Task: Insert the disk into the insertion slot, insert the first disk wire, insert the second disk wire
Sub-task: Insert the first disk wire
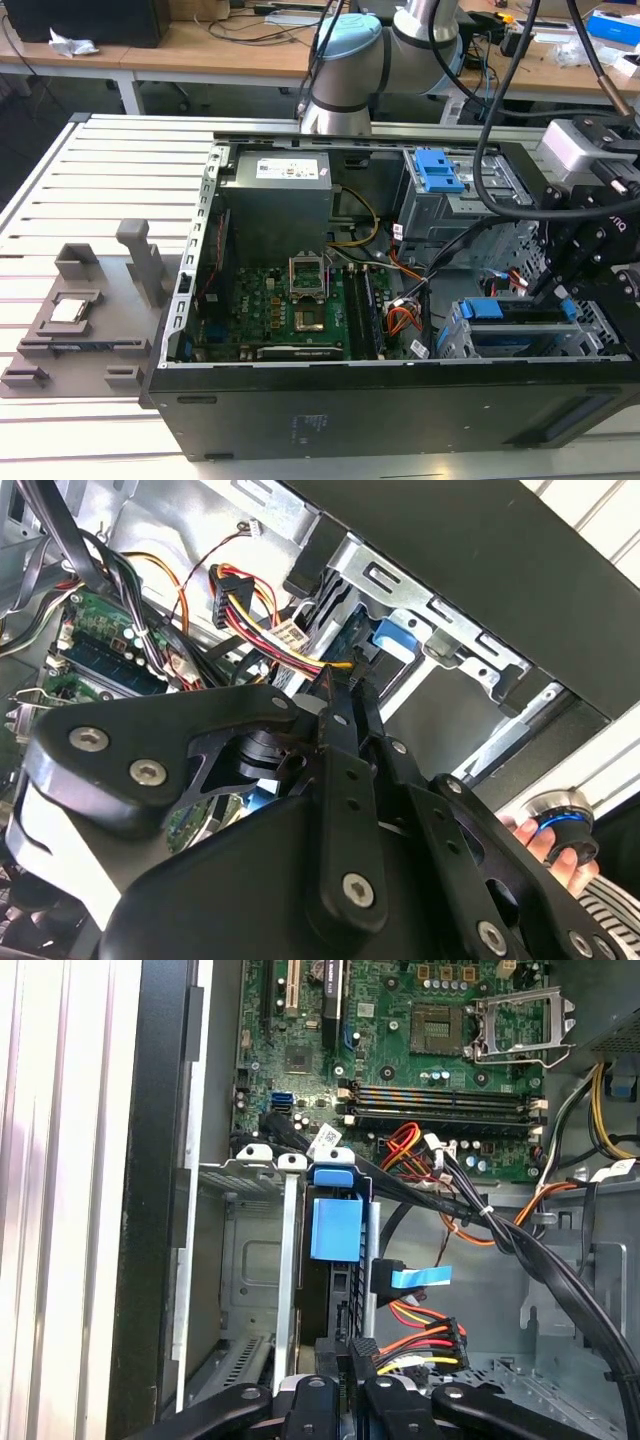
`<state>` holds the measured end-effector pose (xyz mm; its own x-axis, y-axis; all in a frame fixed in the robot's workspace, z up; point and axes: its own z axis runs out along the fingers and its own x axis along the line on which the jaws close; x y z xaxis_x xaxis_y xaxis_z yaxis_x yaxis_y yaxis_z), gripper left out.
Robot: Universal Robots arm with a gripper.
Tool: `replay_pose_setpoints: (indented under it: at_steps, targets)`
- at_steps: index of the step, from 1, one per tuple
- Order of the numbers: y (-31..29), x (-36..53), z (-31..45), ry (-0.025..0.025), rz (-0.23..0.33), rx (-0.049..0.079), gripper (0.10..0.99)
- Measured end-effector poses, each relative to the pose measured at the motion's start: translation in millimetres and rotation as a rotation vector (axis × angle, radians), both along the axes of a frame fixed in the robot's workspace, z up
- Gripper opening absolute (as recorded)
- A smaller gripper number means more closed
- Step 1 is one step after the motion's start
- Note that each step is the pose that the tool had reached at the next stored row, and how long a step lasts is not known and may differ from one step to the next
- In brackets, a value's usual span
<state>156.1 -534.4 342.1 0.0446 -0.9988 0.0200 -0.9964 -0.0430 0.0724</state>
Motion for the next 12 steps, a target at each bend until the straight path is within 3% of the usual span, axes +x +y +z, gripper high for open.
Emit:
replay_pose_setpoints:
  at_steps: [6,12]
  targets:
    - [1.3,-0.5,-0.3,-0.0001,0.000,0.002,0.165]
    - [1.3,-1.5,-6.0,0.0002,-0.002,0.001,0.165]
